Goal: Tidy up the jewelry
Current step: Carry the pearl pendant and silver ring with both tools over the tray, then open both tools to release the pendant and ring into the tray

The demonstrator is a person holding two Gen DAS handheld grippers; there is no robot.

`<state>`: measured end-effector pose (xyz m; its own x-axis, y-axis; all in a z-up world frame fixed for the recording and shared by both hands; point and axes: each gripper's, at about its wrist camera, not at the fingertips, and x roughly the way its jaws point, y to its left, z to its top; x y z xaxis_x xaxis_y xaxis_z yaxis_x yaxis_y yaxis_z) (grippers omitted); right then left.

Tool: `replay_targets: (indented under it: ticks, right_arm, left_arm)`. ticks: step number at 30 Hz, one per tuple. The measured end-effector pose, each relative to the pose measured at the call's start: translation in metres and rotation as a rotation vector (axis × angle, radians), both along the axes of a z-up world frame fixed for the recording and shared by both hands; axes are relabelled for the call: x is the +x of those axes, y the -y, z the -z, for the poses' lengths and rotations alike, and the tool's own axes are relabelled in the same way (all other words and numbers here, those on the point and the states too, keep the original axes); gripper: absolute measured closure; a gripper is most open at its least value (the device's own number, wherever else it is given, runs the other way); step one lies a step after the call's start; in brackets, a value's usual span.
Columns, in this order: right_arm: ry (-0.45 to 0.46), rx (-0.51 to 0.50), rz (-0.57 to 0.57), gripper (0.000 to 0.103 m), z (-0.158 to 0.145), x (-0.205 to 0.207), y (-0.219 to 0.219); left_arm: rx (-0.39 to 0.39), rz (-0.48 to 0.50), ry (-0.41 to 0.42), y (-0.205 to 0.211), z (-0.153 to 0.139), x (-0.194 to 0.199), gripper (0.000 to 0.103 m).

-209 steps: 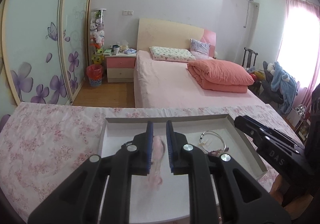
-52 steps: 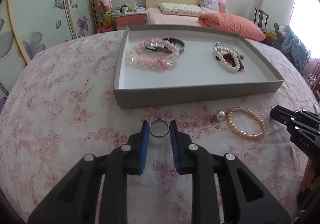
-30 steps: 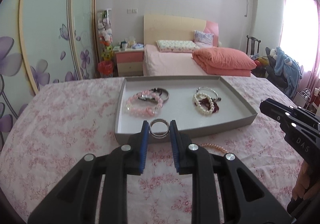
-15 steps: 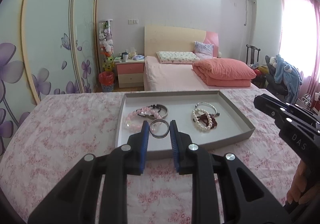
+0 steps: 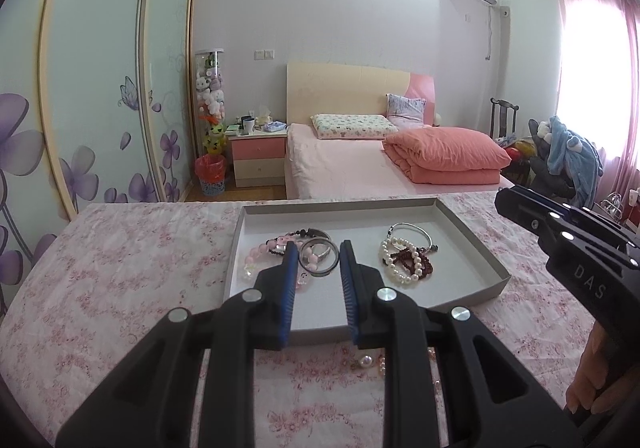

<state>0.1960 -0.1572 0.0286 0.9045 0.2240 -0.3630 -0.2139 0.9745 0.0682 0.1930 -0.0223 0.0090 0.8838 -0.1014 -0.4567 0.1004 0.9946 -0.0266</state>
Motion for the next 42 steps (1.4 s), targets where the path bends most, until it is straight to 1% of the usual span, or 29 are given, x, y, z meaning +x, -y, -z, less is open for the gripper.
replay_targets:
  ticks: [12, 15, 23, 28, 34, 37, 39, 41, 42]
  right_arm:
    - [0.012, 0.003, 0.011, 0.089, -0.002, 0.026, -0.002]
    - [-0.003, 0.009, 0.014, 0.089, 0.002, 0.039, -0.002]
    - [-0.085, 0.009, 0.025, 0.089, 0.024, 0.078, -0.003]
    - [-0.119, 0.035, 0.031, 0.089, 0.03, 0.096, -0.003]
    - [-0.145, 0.043, 0.03, 0.089, 0.038, 0.107, -0.001]
    - [-0.164, 0.05, 0.019, 0.089, 0.041, 0.112, -0.004]
    - [-0.174, 0.06, 0.014, 0.088, 0.042, 0.113, -0.002]
    - [-0.185, 0.064, 0.009, 0.087, 0.043, 0.114, -0.001]
    - [-0.186, 0.063, 0.012, 0.084, 0.044, 0.113, -0.001]
  left_arm:
    - [-0.001, -0.009, -0.015, 0.001, 0.005, 0.026, 0.081]
    - [-0.004, -0.011, -0.03, 0.002, 0.009, 0.04, 0.081]
    - [0.011, -0.014, -0.064, 0.002, 0.022, 0.077, 0.081]
    - [0.004, -0.012, -0.086, 0.003, 0.028, 0.095, 0.081]
    - [0.0, -0.009, -0.099, 0.006, 0.034, 0.108, 0.081]
    - [-0.005, -0.007, -0.118, 0.008, 0.038, 0.113, 0.081]
    - [-0.011, -0.013, -0.122, 0.007, 0.039, 0.115, 0.079]
    - [-0.021, -0.017, -0.131, 0.004, 0.04, 0.116, 0.075]
    - [-0.026, -0.021, -0.133, 0.002, 0.04, 0.117, 0.074]
